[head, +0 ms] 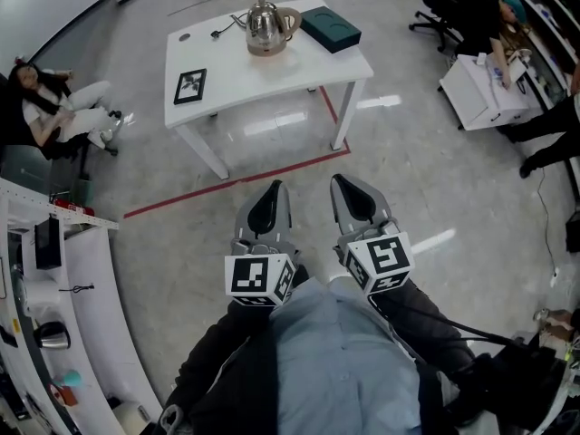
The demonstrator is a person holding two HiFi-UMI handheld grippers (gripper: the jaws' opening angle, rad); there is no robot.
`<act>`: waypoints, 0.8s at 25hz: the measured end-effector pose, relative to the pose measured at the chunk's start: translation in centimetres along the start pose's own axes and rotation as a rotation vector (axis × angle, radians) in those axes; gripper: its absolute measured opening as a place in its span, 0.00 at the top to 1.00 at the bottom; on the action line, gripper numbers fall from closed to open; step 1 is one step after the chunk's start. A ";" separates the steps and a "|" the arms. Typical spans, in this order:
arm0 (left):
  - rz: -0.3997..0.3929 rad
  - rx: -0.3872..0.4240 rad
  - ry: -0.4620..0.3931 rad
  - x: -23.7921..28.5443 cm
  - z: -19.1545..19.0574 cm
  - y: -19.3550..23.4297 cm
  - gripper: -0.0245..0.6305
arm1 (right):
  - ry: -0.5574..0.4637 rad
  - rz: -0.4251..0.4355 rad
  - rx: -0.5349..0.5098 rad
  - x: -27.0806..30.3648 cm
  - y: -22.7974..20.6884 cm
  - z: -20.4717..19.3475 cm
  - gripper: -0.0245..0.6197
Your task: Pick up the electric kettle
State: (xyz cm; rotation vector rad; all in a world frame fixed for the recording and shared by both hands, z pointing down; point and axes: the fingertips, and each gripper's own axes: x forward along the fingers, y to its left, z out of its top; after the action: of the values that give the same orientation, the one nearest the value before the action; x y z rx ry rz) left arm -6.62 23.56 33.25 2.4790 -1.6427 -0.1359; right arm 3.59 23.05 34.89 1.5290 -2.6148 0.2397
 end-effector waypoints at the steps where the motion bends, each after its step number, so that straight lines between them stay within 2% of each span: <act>1: -0.001 -0.006 0.004 0.5 -0.1 0.4 0.96 | 0.002 -0.005 -0.003 0.5 -0.3 0.1 0.92; 11: 0.006 0.000 0.067 6.3 -2.0 1.9 0.96 | 0.005 -0.053 0.003 4.9 -5.6 -0.2 0.92; 20: 0.063 0.031 0.111 15.2 -2.0 3.7 0.96 | 0.017 -0.002 0.045 12.2 -11.8 0.4 0.92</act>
State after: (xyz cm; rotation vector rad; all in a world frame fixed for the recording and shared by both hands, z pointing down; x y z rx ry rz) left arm -3.71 8.31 36.13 2.4068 -1.6872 0.0342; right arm 7.91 6.84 37.56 1.5366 -2.6118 0.3117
